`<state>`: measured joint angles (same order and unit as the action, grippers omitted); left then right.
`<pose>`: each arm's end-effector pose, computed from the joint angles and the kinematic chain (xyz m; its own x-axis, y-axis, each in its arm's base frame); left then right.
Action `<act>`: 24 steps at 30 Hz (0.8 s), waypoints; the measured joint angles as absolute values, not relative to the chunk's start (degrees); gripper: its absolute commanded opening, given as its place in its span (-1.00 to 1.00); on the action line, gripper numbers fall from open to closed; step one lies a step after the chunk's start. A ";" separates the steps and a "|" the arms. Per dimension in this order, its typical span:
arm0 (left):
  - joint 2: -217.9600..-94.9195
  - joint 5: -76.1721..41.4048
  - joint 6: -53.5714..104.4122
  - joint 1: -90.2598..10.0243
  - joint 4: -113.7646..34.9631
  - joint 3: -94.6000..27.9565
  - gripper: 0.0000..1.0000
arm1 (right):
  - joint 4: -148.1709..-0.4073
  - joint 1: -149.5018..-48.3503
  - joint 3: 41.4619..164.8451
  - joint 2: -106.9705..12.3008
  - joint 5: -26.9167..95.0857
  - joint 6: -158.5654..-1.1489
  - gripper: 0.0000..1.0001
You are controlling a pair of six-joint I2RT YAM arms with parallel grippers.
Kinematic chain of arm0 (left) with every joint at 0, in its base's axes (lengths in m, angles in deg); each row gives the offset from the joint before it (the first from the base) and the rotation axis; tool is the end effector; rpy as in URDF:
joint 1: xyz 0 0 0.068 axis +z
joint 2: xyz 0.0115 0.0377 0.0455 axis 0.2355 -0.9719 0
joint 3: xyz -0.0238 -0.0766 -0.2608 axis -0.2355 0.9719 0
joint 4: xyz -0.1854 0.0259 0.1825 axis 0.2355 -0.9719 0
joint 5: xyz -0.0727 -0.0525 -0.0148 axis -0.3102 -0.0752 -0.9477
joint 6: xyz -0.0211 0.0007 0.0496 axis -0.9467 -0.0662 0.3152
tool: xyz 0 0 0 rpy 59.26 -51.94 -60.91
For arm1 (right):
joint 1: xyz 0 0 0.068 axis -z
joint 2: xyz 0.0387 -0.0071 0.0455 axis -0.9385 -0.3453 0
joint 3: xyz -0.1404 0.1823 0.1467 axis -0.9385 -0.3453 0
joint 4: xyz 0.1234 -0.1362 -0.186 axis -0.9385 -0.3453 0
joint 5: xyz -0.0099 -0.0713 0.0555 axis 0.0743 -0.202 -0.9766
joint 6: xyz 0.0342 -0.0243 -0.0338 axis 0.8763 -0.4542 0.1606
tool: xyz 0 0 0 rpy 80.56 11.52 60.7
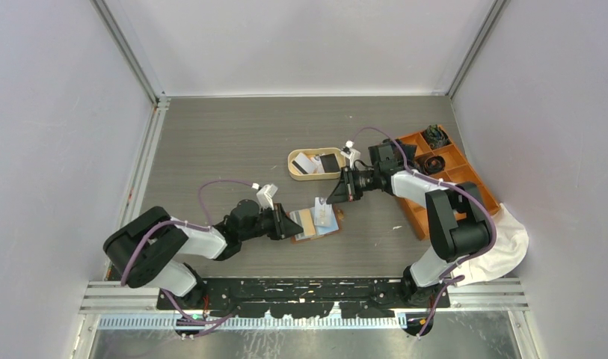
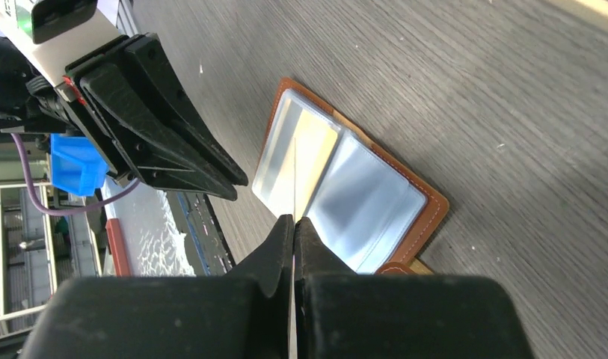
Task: Put the credit cards into the card holder
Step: Insert the credit card into the card holder.
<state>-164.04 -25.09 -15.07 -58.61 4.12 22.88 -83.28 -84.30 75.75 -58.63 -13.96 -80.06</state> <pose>0.1624 -0.1762 0.1339 -0.8377 -0.2349 -0.4931 0.3255 0.5103 -0.7960 0.2872 0.1046 0.1740 -0.8461 -0.1518 -0.5110 -0.5203 0.4438 0.7297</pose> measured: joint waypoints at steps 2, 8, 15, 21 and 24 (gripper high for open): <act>-166.29 -25.07 -15.12 -58.92 4.58 22.05 -0.73 | -81.42 -84.30 74.26 -58.63 -13.91 -78.97 -0.98; -168.82 -23.78 -15.18 -59.09 5.48 21.33 -0.75 | -76.57 -84.30 73.76 -58.65 -13.89 -76.34 -0.98; -169.57 -22.16 -15.18 -59.11 4.41 21.29 -0.77 | -73.92 -84.30 73.45 -60.45 -13.91 -74.33 -0.99; -168.36 -20.83 -15.12 -59.27 2.15 21.29 -0.78 | -73.22 -84.30 72.75 -60.62 -13.91 -73.11 -0.98; -167.20 -20.13 -15.05 -59.27 0.36 21.29 -0.78 | -72.79 -84.30 72.71 -61.23 -13.91 -72.63 -0.98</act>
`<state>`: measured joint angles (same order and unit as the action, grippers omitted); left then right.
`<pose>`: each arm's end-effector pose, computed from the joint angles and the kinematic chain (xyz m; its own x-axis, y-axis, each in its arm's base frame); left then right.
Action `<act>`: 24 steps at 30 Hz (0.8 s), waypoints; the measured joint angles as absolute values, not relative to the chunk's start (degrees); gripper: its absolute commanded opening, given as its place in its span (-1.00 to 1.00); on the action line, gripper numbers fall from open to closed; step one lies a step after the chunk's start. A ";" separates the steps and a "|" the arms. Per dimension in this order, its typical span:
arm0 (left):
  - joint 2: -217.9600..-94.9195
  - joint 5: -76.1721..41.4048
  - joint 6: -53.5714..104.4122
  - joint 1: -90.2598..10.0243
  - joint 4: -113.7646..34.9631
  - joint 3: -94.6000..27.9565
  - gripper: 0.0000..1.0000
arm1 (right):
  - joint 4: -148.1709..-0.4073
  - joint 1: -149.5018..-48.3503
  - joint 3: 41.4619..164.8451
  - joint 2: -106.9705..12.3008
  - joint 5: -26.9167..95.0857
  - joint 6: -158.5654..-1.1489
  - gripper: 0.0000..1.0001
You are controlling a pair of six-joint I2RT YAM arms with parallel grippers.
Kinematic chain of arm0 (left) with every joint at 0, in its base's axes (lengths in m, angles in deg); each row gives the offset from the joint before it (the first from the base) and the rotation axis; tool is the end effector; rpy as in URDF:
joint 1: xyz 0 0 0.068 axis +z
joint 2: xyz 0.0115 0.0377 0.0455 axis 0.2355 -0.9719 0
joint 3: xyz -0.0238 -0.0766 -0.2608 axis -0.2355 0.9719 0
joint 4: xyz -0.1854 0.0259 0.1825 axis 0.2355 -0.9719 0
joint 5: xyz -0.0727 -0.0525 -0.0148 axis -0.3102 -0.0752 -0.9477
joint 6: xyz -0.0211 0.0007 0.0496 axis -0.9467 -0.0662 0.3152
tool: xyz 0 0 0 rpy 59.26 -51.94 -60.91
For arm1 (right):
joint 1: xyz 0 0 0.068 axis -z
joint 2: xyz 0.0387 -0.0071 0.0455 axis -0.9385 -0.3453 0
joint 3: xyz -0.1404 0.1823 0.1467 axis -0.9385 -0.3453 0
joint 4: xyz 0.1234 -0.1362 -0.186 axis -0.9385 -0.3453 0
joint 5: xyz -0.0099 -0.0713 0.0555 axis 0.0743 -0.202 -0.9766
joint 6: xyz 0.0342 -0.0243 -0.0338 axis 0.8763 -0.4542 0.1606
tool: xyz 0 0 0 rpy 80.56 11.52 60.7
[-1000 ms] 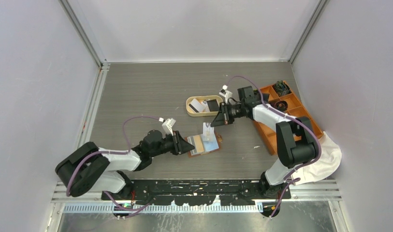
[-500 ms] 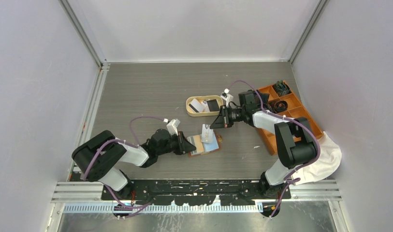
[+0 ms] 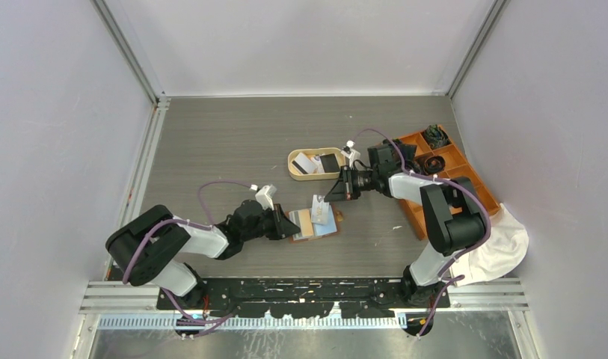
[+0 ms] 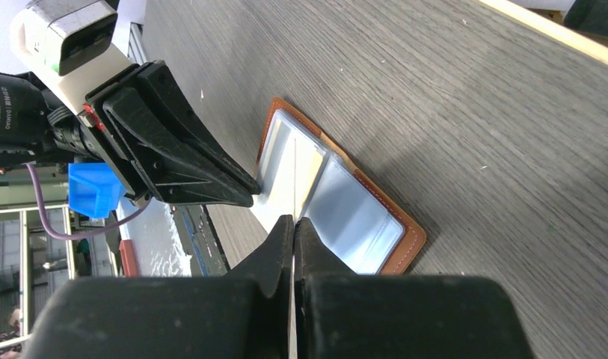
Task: Put the credit cards into the card holder
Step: Insert the credit card into the card holder.
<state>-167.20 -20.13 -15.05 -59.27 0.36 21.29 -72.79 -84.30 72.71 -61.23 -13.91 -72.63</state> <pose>0.1663 -0.1798 0.1218 -0.8409 -0.2471 -0.4815 0.2569 0.6008 -0.7570 0.2917 0.1057 0.1574 -0.8694 -0.0834 -0.4871 -0.4700 0.4440 0.7629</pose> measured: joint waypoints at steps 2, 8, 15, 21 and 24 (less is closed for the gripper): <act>-166.79 -19.84 -15.03 -59.27 -0.32 21.31 -0.78 | -72.48 -84.30 72.62 -61.85 -13.93 -72.30 -0.99; -166.59 -19.60 -15.05 -59.27 -0.75 21.29 -0.77 | -72.13 -84.30 72.16 -62.92 -13.89 -71.25 -0.98; -166.59 -19.58 -15.05 -59.29 -0.77 21.29 -0.77 | -72.00 -84.30 71.86 -64.47 -13.87 -70.14 -0.98; -166.59 -19.58 -15.05 -59.31 -0.75 21.29 -0.77 | -71.98 -84.30 71.42 -64.69 -13.87 -69.77 -0.98; -166.59 -19.60 -15.07 -59.31 -0.75 21.31 -0.77 | -71.96 -84.30 71.40 -65.39 -13.93 -69.24 -0.99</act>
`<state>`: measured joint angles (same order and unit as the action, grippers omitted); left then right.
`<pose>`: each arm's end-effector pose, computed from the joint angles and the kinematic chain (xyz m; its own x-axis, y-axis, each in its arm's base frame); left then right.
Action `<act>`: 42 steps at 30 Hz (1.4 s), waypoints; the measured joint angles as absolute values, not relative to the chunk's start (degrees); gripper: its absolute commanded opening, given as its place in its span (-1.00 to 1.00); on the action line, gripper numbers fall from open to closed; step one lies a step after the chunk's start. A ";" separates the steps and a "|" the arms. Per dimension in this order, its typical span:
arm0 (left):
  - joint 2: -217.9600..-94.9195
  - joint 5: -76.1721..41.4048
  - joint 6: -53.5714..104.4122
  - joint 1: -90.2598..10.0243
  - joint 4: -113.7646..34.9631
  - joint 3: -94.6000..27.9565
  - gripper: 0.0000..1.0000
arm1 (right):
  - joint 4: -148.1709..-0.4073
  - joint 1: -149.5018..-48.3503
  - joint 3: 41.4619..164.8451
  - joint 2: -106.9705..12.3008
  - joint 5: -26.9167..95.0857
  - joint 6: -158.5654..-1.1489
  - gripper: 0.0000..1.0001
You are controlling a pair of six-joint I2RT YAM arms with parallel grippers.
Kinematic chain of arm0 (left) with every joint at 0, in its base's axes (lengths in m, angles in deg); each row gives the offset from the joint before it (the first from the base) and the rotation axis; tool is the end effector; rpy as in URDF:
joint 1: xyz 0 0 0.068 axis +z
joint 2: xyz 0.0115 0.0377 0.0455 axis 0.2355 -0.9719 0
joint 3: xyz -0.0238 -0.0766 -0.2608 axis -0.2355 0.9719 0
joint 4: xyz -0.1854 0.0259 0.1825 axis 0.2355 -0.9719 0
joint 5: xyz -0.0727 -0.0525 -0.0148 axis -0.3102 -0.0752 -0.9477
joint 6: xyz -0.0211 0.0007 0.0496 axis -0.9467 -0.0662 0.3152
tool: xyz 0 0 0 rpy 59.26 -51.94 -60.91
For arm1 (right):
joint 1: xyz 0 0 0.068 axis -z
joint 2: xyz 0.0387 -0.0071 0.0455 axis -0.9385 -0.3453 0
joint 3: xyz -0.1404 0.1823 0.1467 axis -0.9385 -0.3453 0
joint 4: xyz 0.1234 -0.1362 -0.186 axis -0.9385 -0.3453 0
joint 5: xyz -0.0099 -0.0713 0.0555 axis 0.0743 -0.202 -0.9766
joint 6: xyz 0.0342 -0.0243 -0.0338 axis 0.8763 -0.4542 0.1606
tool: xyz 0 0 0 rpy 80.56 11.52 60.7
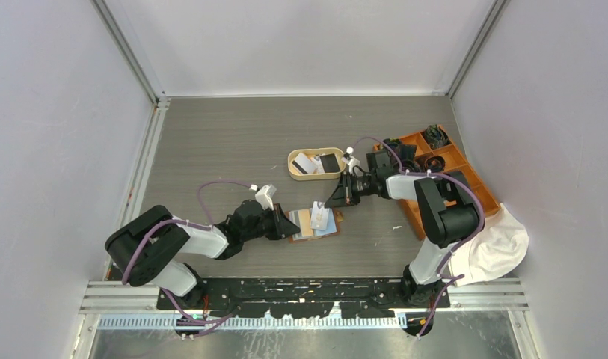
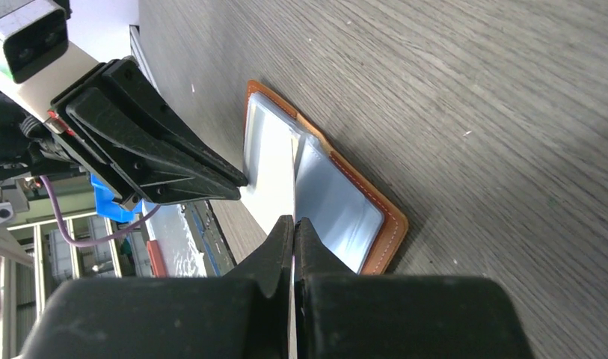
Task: Put the credit cards into the card holder
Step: Insert the credit card into the card holder.
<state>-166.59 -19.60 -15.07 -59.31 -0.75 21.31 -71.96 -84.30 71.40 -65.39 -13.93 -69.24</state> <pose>0.1657 -0.1789 0.1222 -0.8407 -0.2491 -0.4808 0.2495 0.6097 -0.7523 0.2898 0.1052 0.1315 -0.9274 -0.0653 -0.3683 -0.3550 0.4641 0.8116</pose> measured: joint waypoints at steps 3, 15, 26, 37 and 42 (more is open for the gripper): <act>-166.61 -19.60 -15.07 -59.31 -0.73 21.31 -0.77 | -71.96 -84.32 71.38 -66.26 -13.96 -68.69 -0.98; -166.64 -19.60 -15.10 -59.31 -0.71 21.31 -0.77 | -72.61 -84.83 71.20 -67.55 -14.04 -68.72 -0.98; -166.64 -19.60 -15.07 -59.31 -0.69 21.31 -0.77 | -75.26 -84.85 70.46 -64.99 -12.08 -70.07 -0.98; -166.64 -19.62 -15.07 -59.31 -0.66 21.31 -0.77 | -74.49 -85.63 70.02 -64.99 -10.72 -69.96 -0.98; -166.68 -19.65 -15.10 -59.31 -0.64 21.31 -0.77 | -73.38 -87.03 70.02 -64.99 -10.63 -69.79 -0.98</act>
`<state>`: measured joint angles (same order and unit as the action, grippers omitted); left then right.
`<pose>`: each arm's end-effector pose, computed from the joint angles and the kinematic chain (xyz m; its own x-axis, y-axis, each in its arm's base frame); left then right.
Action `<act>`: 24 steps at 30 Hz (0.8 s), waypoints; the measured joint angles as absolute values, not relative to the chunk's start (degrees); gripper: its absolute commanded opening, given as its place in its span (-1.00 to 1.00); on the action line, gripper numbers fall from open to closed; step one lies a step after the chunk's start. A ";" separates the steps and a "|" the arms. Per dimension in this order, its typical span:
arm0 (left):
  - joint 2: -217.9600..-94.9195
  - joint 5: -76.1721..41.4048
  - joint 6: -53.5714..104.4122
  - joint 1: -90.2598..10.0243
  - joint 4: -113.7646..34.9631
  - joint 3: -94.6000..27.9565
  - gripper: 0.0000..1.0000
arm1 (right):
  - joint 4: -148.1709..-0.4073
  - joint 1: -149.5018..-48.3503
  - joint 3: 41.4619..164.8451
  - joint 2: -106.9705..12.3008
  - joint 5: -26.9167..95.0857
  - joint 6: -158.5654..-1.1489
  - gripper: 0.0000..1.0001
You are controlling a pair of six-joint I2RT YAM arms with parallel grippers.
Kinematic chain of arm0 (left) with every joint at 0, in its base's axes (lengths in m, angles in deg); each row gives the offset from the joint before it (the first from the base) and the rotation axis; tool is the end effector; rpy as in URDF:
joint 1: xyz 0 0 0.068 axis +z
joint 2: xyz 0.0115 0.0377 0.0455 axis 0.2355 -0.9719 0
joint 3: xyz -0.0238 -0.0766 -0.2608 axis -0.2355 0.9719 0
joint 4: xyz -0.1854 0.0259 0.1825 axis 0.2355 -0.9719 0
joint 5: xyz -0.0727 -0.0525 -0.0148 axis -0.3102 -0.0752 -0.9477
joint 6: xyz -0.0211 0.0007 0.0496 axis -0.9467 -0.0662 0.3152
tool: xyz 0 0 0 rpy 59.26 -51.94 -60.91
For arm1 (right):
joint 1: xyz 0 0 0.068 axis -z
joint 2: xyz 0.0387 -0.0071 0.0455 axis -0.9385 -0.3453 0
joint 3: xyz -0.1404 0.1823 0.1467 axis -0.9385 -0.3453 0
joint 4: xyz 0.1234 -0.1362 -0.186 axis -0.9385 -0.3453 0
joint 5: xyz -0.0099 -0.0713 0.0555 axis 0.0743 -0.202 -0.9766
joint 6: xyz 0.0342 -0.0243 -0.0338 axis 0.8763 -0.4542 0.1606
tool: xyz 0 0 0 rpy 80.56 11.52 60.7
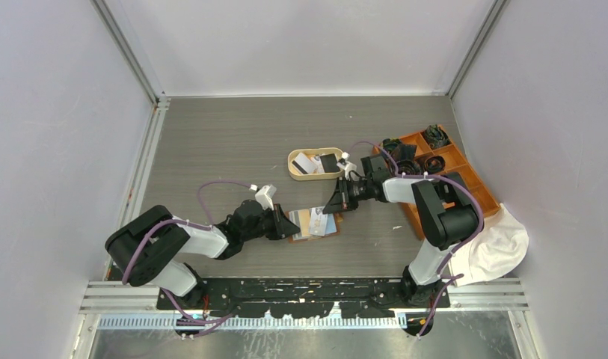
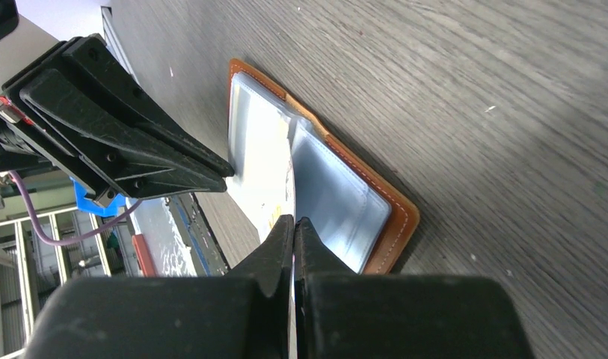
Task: Put the credit cards into the card holder
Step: Insert the credit card into the card holder.
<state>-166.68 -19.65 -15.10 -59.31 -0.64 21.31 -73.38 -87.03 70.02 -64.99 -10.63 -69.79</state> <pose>0.1657 -0.1790 0.1220 -0.8411 -0.2490 -0.4802 0.2495 0.6090 -0.7529 0.2781 0.1157 0.1250 -0.9326 -0.1035 -0.3457 -0.3489 0.5036 0.7903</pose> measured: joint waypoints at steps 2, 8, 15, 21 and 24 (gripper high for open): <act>-166.68 -19.65 -15.10 -59.31 -0.64 21.31 -0.77 | -73.11 -87.43 70.04 -64.99 -10.61 -69.79 -0.99; -166.68 -19.65 -15.10 -59.31 -0.56 21.37 -0.76 | -72.79 -87.75 70.04 -64.99 -10.46 -69.77 -0.98; -166.68 -19.65 -15.10 -59.31 -0.47 21.42 -0.76 | -75.43 -88.69 71.27 -65.43 -10.15 -70.25 -0.98; -166.68 -19.67 -15.10 -59.31 -0.45 21.42 -0.68 | -78.36 -89.66 73.45 -67.16 -9.85 -71.34 -0.98; -166.66 -19.84 -15.10 -59.31 -0.25 21.42 -0.65 | -79.80 -89.68 74.37 -67.90 -9.67 -71.56 -0.98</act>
<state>-166.66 -19.84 -15.10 -59.31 -0.25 21.42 -79.80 -89.68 74.37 -67.90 -9.67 -71.56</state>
